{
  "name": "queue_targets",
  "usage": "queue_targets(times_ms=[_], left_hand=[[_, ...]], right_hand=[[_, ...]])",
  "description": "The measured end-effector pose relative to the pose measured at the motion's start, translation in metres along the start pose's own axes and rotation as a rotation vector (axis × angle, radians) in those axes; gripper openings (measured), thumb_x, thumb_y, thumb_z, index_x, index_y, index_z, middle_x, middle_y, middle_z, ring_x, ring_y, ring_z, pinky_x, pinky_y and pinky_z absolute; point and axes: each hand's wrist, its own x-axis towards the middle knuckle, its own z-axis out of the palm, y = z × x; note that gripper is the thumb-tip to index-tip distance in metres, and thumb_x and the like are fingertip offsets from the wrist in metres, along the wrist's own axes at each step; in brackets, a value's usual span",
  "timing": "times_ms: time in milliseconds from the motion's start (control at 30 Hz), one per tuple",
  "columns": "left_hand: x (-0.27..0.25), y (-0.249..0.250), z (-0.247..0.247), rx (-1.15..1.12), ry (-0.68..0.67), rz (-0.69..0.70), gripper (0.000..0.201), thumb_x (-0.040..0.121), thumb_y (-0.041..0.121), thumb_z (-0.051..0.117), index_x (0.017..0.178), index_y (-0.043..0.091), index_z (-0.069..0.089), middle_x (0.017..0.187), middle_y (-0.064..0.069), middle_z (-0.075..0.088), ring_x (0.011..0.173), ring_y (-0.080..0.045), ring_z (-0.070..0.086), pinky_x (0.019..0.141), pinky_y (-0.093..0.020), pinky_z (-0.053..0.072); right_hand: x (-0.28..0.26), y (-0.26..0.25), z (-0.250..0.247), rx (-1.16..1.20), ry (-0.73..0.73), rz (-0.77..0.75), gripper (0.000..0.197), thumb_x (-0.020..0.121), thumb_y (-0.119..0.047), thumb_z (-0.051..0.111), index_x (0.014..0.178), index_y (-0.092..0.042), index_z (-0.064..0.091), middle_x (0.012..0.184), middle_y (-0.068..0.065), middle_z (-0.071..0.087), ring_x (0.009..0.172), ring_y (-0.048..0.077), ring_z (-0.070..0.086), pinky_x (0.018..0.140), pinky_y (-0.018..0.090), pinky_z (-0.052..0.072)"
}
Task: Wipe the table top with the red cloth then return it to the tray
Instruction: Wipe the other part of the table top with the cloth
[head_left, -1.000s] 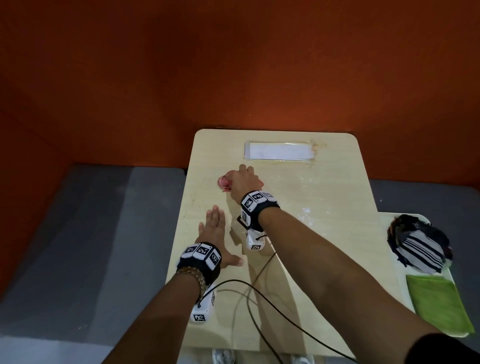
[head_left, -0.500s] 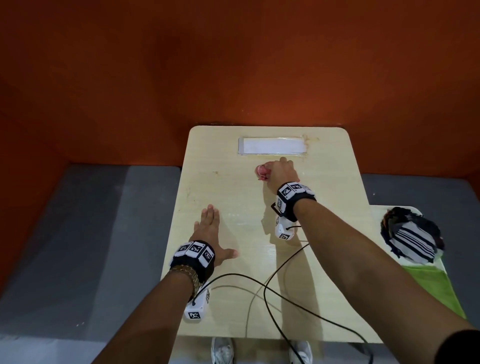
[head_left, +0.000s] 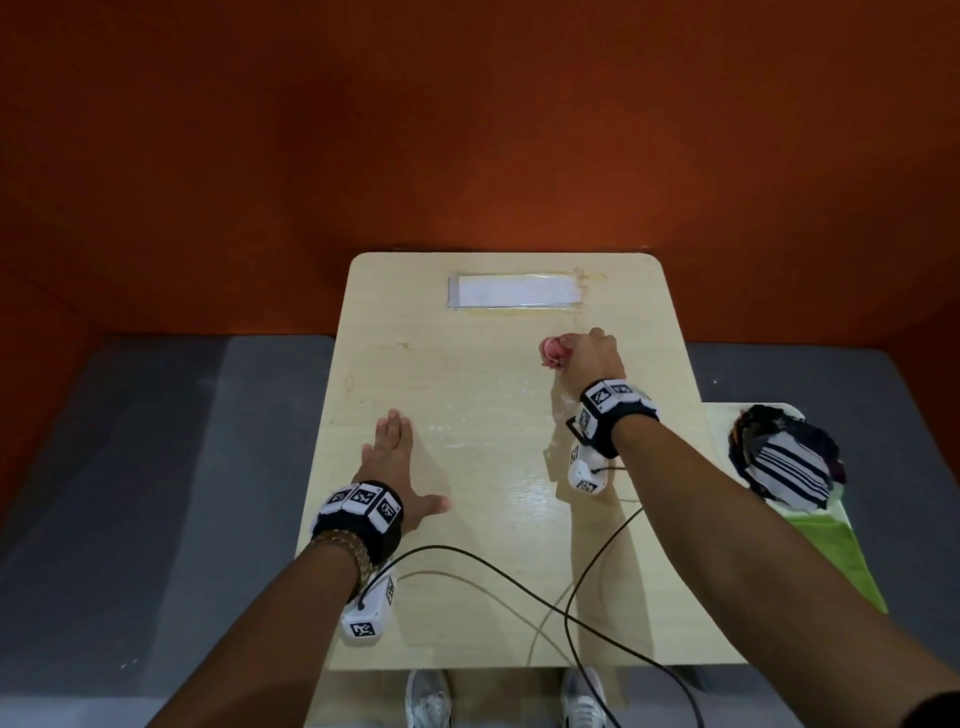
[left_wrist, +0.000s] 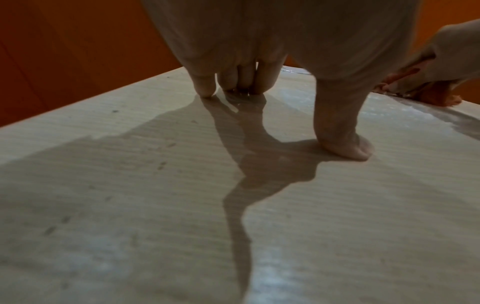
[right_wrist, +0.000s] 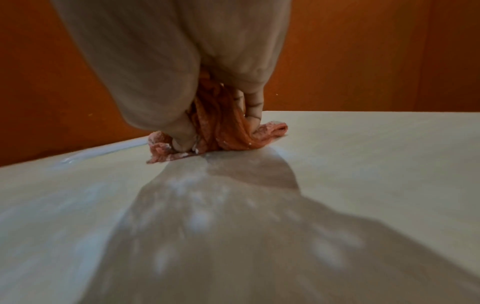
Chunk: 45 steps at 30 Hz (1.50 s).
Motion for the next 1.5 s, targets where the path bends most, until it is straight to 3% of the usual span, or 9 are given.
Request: queue_targets(times_ms=[167,367,567,700,867,1033,1233,1400,1500], left_hand=[[-0.003,0.008,0.003,-0.005,0.004,-0.008,0.127,0.071,0.061,0.069,0.149,0.01,-0.017,0.155,-0.005,-0.028,0.146,-0.022,-0.02,0.121,-0.041,-0.001],[-0.009,0.02,0.01,0.002,-0.02,-0.023,0.127,0.073,0.061,0.067,0.148,0.009,-0.02,0.154,-0.006,-0.031,0.145,-0.024,-0.021,0.122,-0.042,0.0],[-0.008,0.02,0.009,0.014,-0.032,-0.042,0.127,0.072,0.061,0.068,0.148,0.008,-0.02,0.154,-0.007,-0.032,0.145,-0.024,-0.021,0.122,-0.042,0.0],[-0.009,0.019,0.009,0.024,-0.029,-0.036,0.127,0.073,0.062,0.067,0.148,0.008,-0.02,0.154,-0.007,-0.032,0.145,-0.025,-0.021,0.121,-0.042,-0.001],[-0.009,0.018,0.01,0.001,-0.036,-0.021,0.128,0.072,0.061,0.068,0.149,0.007,-0.018,0.154,-0.008,-0.031,0.145,-0.025,-0.022,0.121,-0.042,-0.002],[-0.011,0.02,0.011,-0.006,-0.019,-0.012,0.126,0.073,0.06,0.068,0.149,0.008,-0.018,0.154,-0.008,-0.031,0.145,-0.025,-0.022,0.121,-0.042,-0.002],[-0.008,0.018,0.014,0.021,-0.022,-0.019,0.124,0.075,0.06,0.066,0.149,0.008,-0.02,0.154,-0.008,-0.032,0.145,-0.025,-0.023,0.121,-0.042,-0.002],[-0.008,0.018,0.012,0.039,-0.024,-0.016,0.125,0.074,0.06,0.067,0.149,0.007,-0.019,0.154,-0.009,-0.031,0.145,-0.026,-0.022,0.121,-0.043,-0.002],[-0.009,0.018,0.011,0.019,-0.021,-0.013,0.125,0.074,0.06,0.068,0.149,0.008,-0.018,0.155,-0.009,-0.03,0.145,-0.025,-0.021,0.121,-0.043,-0.002]], right_hand=[[-0.078,0.013,0.012,-0.003,-0.006,-0.078,0.035,0.085,-0.009,0.056,0.117,-0.021,0.065,0.113,0.01,0.049,0.11,0.032,0.046,0.086,0.048,0.051],[-0.159,0.023,0.023,-0.047,-0.145,-0.189,0.036,0.084,-0.014,0.058,0.118,-0.022,0.063,0.118,0.009,0.05,0.113,0.03,0.045,0.086,0.04,0.048],[-0.092,0.01,0.012,-0.052,-0.089,-0.14,0.039,0.084,-0.006,0.055,0.116,-0.024,0.066,0.115,0.009,0.052,0.113,0.034,0.047,0.089,0.046,0.049],[-0.04,-0.008,0.001,-0.05,-0.099,-0.101,0.035,0.088,-0.012,0.059,0.121,-0.021,0.065,0.119,0.012,0.049,0.117,0.035,0.045,0.091,0.047,0.048],[-0.079,-0.004,0.015,-0.043,-0.058,-0.196,0.041,0.084,-0.005,0.054,0.118,-0.024,0.067,0.113,0.011,0.053,0.11,0.036,0.05,0.082,0.042,0.049],[-0.146,0.004,0.036,-0.062,-0.126,-0.267,0.031,0.087,-0.019,0.059,0.116,-0.029,0.067,0.108,0.005,0.052,0.106,0.027,0.047,0.08,0.036,0.048],[-0.093,-0.027,0.022,-0.021,-0.073,-0.236,0.029,0.081,-0.011,0.059,0.103,-0.024,0.07,0.11,0.009,0.054,0.111,0.035,0.05,0.084,0.042,0.05],[-0.031,-0.059,0.0,-0.049,-0.087,-0.223,0.03,0.082,-0.016,0.063,0.11,-0.02,0.072,0.111,0.013,0.058,0.11,0.038,0.055,0.087,0.044,0.053],[-0.038,-0.059,0.003,-0.077,-0.095,-0.223,0.026,0.085,-0.016,0.058,0.107,-0.021,0.072,0.112,0.014,0.055,0.109,0.036,0.052,0.086,0.045,0.052]])
